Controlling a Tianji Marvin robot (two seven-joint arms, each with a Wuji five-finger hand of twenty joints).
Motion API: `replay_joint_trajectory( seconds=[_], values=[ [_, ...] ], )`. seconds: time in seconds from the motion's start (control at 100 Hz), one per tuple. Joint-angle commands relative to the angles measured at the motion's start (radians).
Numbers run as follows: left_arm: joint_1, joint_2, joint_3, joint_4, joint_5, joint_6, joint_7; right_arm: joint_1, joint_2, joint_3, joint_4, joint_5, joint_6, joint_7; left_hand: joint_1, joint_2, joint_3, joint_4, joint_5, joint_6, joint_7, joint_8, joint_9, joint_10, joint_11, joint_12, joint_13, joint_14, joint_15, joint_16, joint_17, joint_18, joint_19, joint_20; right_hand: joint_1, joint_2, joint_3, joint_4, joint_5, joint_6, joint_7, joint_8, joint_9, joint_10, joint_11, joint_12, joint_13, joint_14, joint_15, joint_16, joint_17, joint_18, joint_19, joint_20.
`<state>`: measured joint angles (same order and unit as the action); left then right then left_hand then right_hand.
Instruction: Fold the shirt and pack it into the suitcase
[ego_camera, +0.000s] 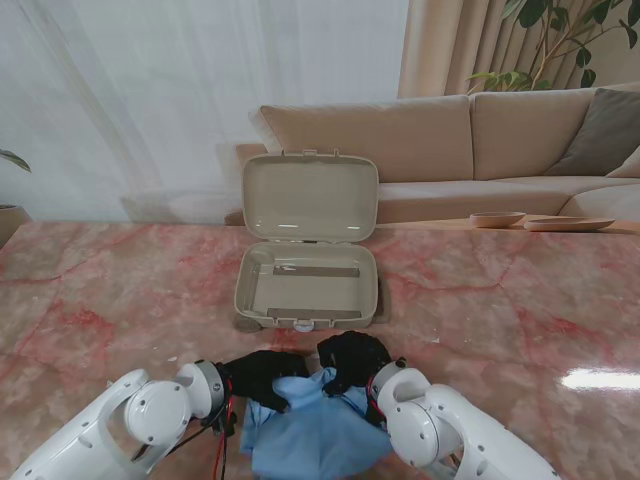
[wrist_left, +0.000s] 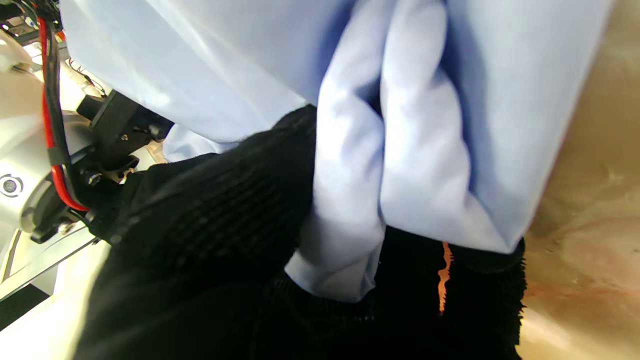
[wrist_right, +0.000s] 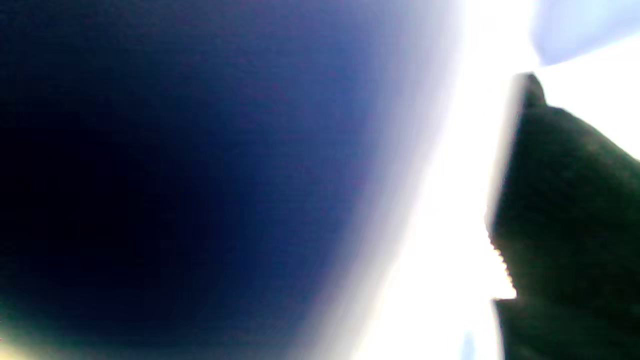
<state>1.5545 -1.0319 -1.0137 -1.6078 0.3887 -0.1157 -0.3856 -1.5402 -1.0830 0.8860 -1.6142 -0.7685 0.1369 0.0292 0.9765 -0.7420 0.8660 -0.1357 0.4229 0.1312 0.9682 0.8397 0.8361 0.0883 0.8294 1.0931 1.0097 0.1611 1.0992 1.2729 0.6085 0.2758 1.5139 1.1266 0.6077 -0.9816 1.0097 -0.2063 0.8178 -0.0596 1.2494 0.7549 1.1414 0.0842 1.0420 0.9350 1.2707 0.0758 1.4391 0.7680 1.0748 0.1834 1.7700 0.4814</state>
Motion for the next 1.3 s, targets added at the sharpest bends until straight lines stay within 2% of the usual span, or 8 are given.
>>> replay_joint_trajectory(
  seconds=[0.0, 0.02, 0.05, 0.09, 0.13, 0.21, 0.81, 1.29],
  values=[
    [0.013, 0.0, -0.007, -0.001, 0.001, -0.004, 0.011, -0.012, 0.002, 0.011, -0.006, -0.002, 0.017, 0.008, 0.046, -0.019, 0.185, 0.119, 0.051, -0.081, 0.088, 0.043, 0.066, -0.073, 0.097, 0.027, 0.074, -0.052, 0.114, 0.031, 0.028, -0.012, 0.088, 0.041, 0.109, -0.009, 0.133, 0.114, 0.016, -0.029, 0.024, 0.003, 0.024, 0.056, 0.038, 0.029, 0.046, -0.067, 0.001, 0.006, -0.048, 0.066, -0.275, -0.351],
    [0.015, -0.001, -0.009, -0.002, 0.002, -0.005, 0.015, -0.013, 0.002, 0.014, -0.008, -0.002, 0.018, 0.009, 0.043, -0.02, 0.19, 0.121, 0.052, -0.084, 0.092, 0.046, 0.066, -0.074, 0.099, 0.027, 0.077, -0.053, 0.116, 0.032, 0.03, -0.012, 0.089, 0.043, 0.107, -0.008, 0.127, 0.111, 0.014, -0.034, 0.018, 0.001, 0.019, 0.053, 0.033, 0.028, 0.045, -0.061, -0.013, 0.0, 0.068, -0.042, -0.113, -0.166],
    [0.019, -0.003, -0.012, -0.004, 0.004, -0.007, 0.026, -0.015, 0.001, 0.017, -0.012, -0.002, 0.02, 0.008, 0.043, -0.022, 0.196, 0.124, 0.057, -0.086, 0.098, 0.049, 0.068, -0.072, 0.101, 0.028, 0.08, -0.053, 0.118, 0.032, 0.033, -0.012, 0.091, 0.044, 0.105, -0.008, 0.118, 0.106, 0.012, -0.036, 0.014, -0.002, 0.014, 0.051, 0.027, 0.026, 0.045, -0.052, -0.03, -0.007, -0.045, 0.063, -0.343, -0.399],
    [0.024, -0.005, -0.017, -0.005, 0.007, -0.01, 0.037, -0.018, 0.0, 0.02, -0.014, 0.0, 0.022, 0.004, 0.039, -0.025, 0.21, 0.129, 0.061, -0.09, 0.114, 0.061, 0.07, -0.07, 0.106, 0.029, 0.084, -0.053, 0.125, 0.034, 0.038, -0.011, 0.095, 0.047, 0.103, -0.007, 0.106, 0.099, 0.009, -0.037, 0.008, -0.009, 0.008, 0.05, 0.018, 0.02, 0.045, -0.043, -0.05, -0.015, 0.075, -0.056, -0.041, 0.047],
    [0.031, -0.007, -0.023, -0.01, 0.009, -0.011, 0.046, -0.019, 0.0, 0.023, -0.016, -0.001, 0.024, 0.002, 0.038, -0.028, 0.22, 0.134, 0.065, -0.093, 0.126, 0.07, 0.072, -0.067, 0.109, 0.03, 0.087, -0.055, 0.129, 0.034, 0.041, -0.011, 0.097, 0.049, 0.098, -0.011, 0.1, 0.091, 0.007, -0.041, 0.0, -0.015, 0.001, 0.049, 0.009, 0.014, 0.044, -0.03, -0.077, -0.026, -0.038, 0.037, -0.042, 0.116],
    [0.045, -0.013, -0.036, -0.016, 0.015, -0.015, 0.076, -0.026, 0.001, 0.034, -0.027, 0.002, 0.024, 0.008, 0.035, -0.031, 0.238, 0.144, 0.074, -0.097, 0.144, 0.084, 0.074, -0.063, 0.116, 0.035, 0.096, -0.057, 0.139, 0.034, 0.049, -0.01, 0.103, 0.052, 0.08, -0.008, 0.087, 0.079, -0.011, -0.035, -0.026, -0.04, -0.03, 0.057, -0.03, -0.002, 0.04, 0.009, -0.179, -0.062, 0.066, -0.086, -0.048, 0.125],
    [0.097, -0.06, -0.062, 0.009, -0.013, -0.075, 0.276, -0.088, 0.002, 0.09, -0.089, 0.086, 0.011, 0.049, 0.044, -0.06, 0.288, 0.173, 0.123, -0.121, 0.226, 0.145, 0.086, -0.046, 0.141, 0.05, 0.124, -0.053, 0.169, 0.016, 0.071, 0.002, 0.114, 0.061, -0.164, 0.225, -0.169, 0.138, -0.017, 0.234, -0.768, -0.079, -0.33, 0.196, -0.464, -0.388, -0.398, 0.243, -1.033, -0.324, -0.562, 0.241, -0.594, -0.127],
    [0.128, -0.087, -0.069, 0.007, 0.002, -0.058, 0.399, -0.088, 0.02, 0.096, -0.116, 0.155, 0.001, 0.161, 0.045, -0.067, 0.307, 0.18, 0.126, -0.119, 0.254, 0.171, 0.086, -0.038, 0.151, 0.063, 0.136, -0.057, 0.176, 0.012, 0.086, 0.013, 0.116, 0.067, -0.124, 0.03, -0.035, 0.093, -0.006, 0.204, -0.752, -0.005, -0.293, 0.192, -0.378, -0.342, -0.163, 0.15, -0.706, -0.2, -0.321, 0.173, -0.308, -0.012]
  ],
)
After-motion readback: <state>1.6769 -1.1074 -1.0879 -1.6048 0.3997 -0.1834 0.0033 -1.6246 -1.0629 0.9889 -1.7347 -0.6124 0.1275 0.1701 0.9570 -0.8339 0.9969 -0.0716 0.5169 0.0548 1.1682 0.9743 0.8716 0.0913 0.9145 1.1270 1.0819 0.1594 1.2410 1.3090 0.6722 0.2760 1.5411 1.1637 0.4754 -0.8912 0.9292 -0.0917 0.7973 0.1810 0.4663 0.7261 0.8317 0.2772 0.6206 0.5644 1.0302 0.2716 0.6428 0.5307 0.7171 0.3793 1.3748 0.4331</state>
